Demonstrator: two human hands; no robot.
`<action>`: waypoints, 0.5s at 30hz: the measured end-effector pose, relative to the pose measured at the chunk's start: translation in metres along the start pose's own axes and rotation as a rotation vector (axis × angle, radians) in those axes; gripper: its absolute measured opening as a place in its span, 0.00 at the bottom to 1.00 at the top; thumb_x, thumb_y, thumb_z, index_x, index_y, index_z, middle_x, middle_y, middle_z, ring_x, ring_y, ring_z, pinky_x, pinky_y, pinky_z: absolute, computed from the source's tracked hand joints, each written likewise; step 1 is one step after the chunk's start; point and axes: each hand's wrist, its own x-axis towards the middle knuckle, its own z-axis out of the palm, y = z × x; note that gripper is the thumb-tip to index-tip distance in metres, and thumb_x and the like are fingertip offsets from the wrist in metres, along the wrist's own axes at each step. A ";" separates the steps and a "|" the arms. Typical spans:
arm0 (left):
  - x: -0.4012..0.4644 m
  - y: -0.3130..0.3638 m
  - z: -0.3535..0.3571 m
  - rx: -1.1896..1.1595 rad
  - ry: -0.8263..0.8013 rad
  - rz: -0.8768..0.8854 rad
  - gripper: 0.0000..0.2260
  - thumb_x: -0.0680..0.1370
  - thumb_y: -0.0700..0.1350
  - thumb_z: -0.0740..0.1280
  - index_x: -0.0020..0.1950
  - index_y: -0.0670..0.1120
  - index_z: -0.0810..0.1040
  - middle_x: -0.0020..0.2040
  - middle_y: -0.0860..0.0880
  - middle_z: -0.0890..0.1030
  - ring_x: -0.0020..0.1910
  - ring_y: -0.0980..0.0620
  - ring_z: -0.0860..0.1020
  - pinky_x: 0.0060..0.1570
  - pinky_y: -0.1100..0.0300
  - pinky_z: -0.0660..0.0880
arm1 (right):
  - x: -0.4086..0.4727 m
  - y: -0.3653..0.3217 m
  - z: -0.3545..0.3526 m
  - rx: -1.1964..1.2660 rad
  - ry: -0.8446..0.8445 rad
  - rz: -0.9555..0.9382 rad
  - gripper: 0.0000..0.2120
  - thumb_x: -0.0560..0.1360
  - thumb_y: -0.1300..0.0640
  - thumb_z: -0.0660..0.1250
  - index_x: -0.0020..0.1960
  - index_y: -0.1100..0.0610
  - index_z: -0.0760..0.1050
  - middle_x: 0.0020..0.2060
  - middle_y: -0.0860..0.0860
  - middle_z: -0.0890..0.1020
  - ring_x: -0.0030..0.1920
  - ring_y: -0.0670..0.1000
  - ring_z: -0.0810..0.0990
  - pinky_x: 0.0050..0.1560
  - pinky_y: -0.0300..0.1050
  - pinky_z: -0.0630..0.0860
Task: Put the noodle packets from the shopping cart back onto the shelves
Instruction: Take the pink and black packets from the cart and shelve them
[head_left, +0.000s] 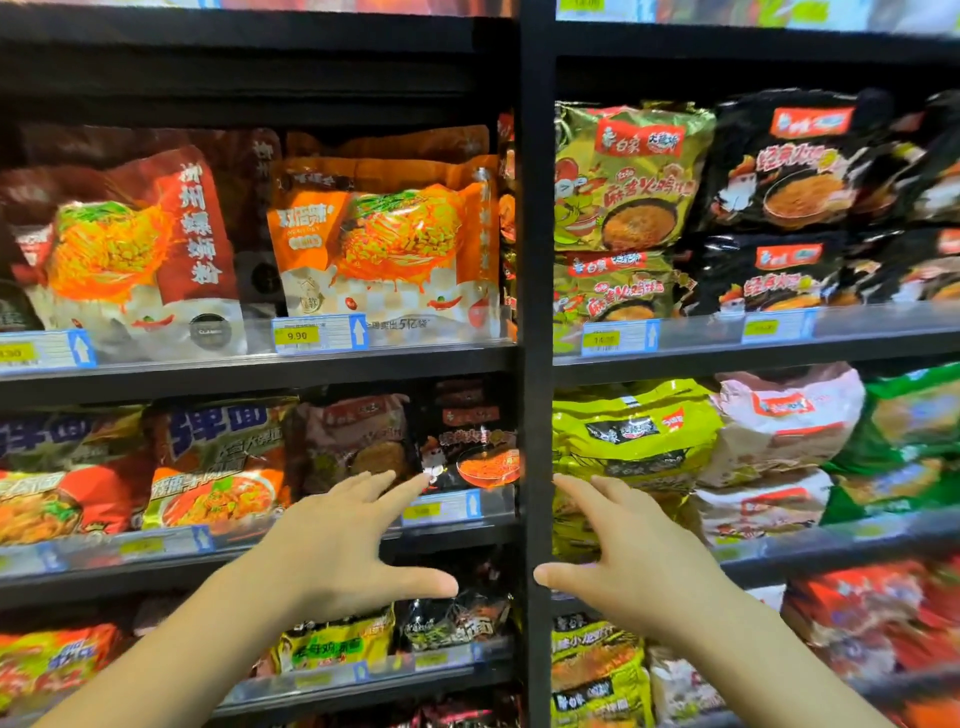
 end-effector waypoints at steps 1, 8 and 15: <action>-0.002 0.013 -0.001 -0.002 0.009 0.035 0.51 0.64 0.85 0.52 0.81 0.65 0.41 0.83 0.56 0.50 0.82 0.53 0.50 0.77 0.50 0.58 | -0.004 0.008 -0.001 -0.003 -0.001 0.011 0.45 0.73 0.29 0.66 0.82 0.37 0.46 0.81 0.43 0.55 0.80 0.49 0.56 0.70 0.53 0.71; 0.013 0.127 -0.002 -0.051 0.066 0.274 0.49 0.65 0.83 0.56 0.80 0.68 0.40 0.83 0.59 0.51 0.81 0.56 0.53 0.75 0.50 0.63 | -0.053 0.086 -0.030 -0.039 -0.025 0.160 0.47 0.71 0.29 0.68 0.82 0.38 0.47 0.82 0.46 0.55 0.81 0.51 0.54 0.74 0.54 0.67; 0.046 0.256 -0.003 -0.010 0.057 0.420 0.50 0.64 0.83 0.56 0.79 0.68 0.38 0.83 0.59 0.49 0.82 0.54 0.53 0.75 0.49 0.63 | -0.125 0.186 -0.071 -0.106 -0.005 0.376 0.47 0.72 0.28 0.66 0.82 0.38 0.46 0.82 0.49 0.55 0.81 0.52 0.53 0.74 0.54 0.65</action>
